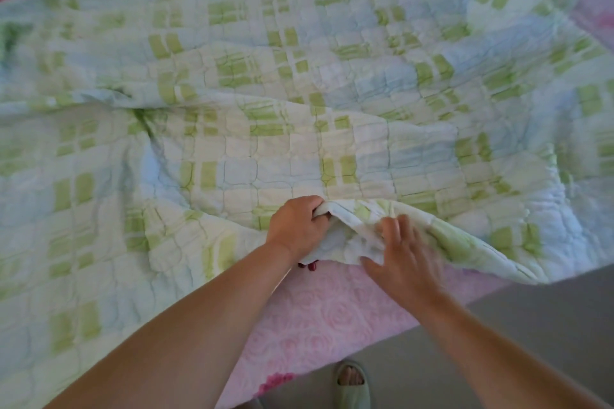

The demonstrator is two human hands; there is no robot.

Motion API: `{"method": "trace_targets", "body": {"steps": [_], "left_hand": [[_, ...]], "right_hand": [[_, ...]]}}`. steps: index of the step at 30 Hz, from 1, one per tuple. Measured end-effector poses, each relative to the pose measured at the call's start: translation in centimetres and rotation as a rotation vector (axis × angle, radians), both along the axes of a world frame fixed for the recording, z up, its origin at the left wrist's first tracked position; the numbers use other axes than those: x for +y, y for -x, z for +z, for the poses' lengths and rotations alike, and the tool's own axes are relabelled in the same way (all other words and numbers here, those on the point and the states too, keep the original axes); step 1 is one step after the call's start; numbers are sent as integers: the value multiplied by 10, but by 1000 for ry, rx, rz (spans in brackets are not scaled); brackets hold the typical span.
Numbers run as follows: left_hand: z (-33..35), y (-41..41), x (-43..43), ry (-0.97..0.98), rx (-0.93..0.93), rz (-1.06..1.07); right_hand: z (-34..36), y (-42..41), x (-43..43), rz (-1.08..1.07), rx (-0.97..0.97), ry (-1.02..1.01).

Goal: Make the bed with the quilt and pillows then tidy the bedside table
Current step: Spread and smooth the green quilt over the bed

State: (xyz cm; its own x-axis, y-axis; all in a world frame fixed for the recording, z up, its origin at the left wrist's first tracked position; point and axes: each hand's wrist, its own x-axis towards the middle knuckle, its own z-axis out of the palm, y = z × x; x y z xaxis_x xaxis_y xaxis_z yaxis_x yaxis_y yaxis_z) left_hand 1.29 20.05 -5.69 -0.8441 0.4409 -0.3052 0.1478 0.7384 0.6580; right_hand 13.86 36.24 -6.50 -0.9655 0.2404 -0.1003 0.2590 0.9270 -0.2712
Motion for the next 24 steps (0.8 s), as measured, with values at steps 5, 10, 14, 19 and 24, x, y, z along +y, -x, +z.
{"method": "trace_targets", "body": {"steps": [5,10,14,19,24], "left_hand": [[34,-6,4,29,-512,-355],[27,-31,25,482,-644,-672],[23,-40,47,624,-647,-842],[25,-6,49,398,-466,-500],[44,69,43,352,-97,-144]], "right_hand": [[-8,-12,70,-325,-157,-92],[30,9,92,-134,142,35],[18,-17,94,-70,-800,22],[21,-8,95,200,-1047,-254],[43,68,99,102,-718,-296]]}}
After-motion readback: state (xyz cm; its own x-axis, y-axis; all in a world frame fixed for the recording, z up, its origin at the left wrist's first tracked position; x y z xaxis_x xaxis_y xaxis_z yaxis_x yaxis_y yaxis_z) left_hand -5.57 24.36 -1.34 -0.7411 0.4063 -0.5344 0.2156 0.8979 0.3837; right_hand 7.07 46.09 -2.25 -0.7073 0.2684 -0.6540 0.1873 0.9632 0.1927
